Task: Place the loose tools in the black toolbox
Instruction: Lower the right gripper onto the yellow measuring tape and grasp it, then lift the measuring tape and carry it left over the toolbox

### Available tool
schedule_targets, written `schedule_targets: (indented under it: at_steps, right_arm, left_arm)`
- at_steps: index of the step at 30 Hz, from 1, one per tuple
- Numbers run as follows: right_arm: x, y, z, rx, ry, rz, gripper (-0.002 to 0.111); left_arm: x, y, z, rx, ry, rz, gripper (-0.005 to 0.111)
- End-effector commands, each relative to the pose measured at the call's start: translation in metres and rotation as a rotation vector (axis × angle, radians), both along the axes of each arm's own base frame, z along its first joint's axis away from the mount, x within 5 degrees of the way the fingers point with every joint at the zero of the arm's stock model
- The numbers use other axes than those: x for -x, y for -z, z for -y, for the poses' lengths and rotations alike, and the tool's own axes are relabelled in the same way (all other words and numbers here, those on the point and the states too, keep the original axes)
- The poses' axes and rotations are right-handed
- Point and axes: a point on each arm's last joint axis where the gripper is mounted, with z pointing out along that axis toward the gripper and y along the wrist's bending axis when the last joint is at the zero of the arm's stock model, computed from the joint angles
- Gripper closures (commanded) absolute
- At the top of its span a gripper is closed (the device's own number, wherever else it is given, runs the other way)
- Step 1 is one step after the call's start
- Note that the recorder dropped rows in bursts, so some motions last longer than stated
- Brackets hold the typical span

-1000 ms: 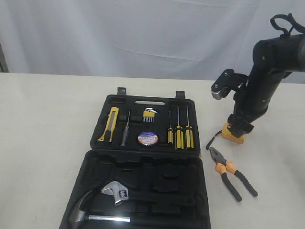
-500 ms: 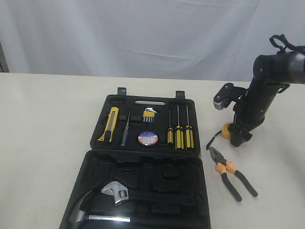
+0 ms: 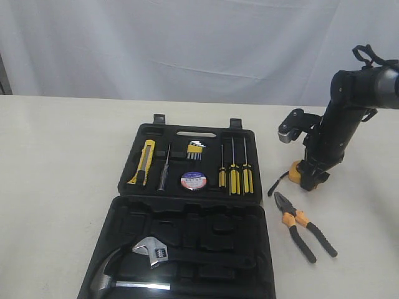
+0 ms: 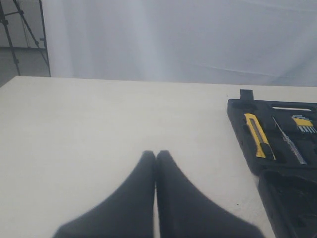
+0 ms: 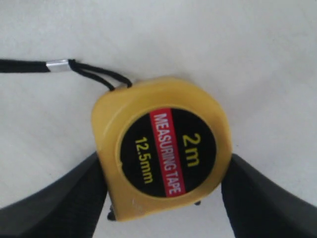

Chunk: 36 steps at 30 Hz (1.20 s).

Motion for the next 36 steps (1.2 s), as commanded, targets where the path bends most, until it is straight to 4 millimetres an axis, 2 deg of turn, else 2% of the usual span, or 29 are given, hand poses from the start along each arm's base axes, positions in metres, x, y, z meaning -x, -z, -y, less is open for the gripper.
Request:
schedule_targets:
  at_steps: [1, 4, 9, 16, 21, 24, 28, 32, 36]
  right_arm:
    - [0.004, 0.012, 0.001, -0.012, -0.009, -0.050, 0.081]
    - [0.006, 0.008, 0.000, -0.017, -0.007, -0.065, 0.081]
    - [0.009, -0.011, -0.001, -0.018, 0.008, -0.048, 0.081]
    - [0.011, -0.054, -0.011, -0.077, 0.045, 0.036, 0.081]
    - [0.014, -0.091, -0.031, -0.155, 0.055, 0.114, 0.081]
    - [0.016, -0.110, -0.058, -0.159, -0.014, 0.116, 0.081]
    - [0.015, -0.124, -0.110, -0.169, -0.140, 0.125, 0.081]
    - [0.017, -0.126, -0.173, -0.177, -0.294, 0.110, 0.081]
    - [0.024, -0.117, -0.236, -0.188, -0.425, 0.098, 0.081]
  left_arm:
    - [0.000, 0.001, 0.000, 0.005, 0.002, 0.001, 0.107]
    - [0.000, 0.001, 0.000, 0.005, 0.002, 0.001, 0.107]
    - [0.000, 0.001, 0.000, 0.005, 0.002, 0.001, 0.107]
    - [0.000, 0.001, 0.000, 0.005, 0.002, 0.001, 0.107]
    - [0.000, 0.001, 0.000, 0.005, 0.002, 0.001, 0.107]
    - [0.000, 0.001, 0.000, 0.005, 0.002, 0.001, 0.107]
    - [0.000, 0.001, 0.000, 0.005, 0.002, 0.001, 0.107]
    - [0.000, 0.001, 0.000, 0.005, 0.002, 0.001, 0.107]
    - [0.000, 0.001, 0.000, 0.005, 0.002, 0.001, 0.107]
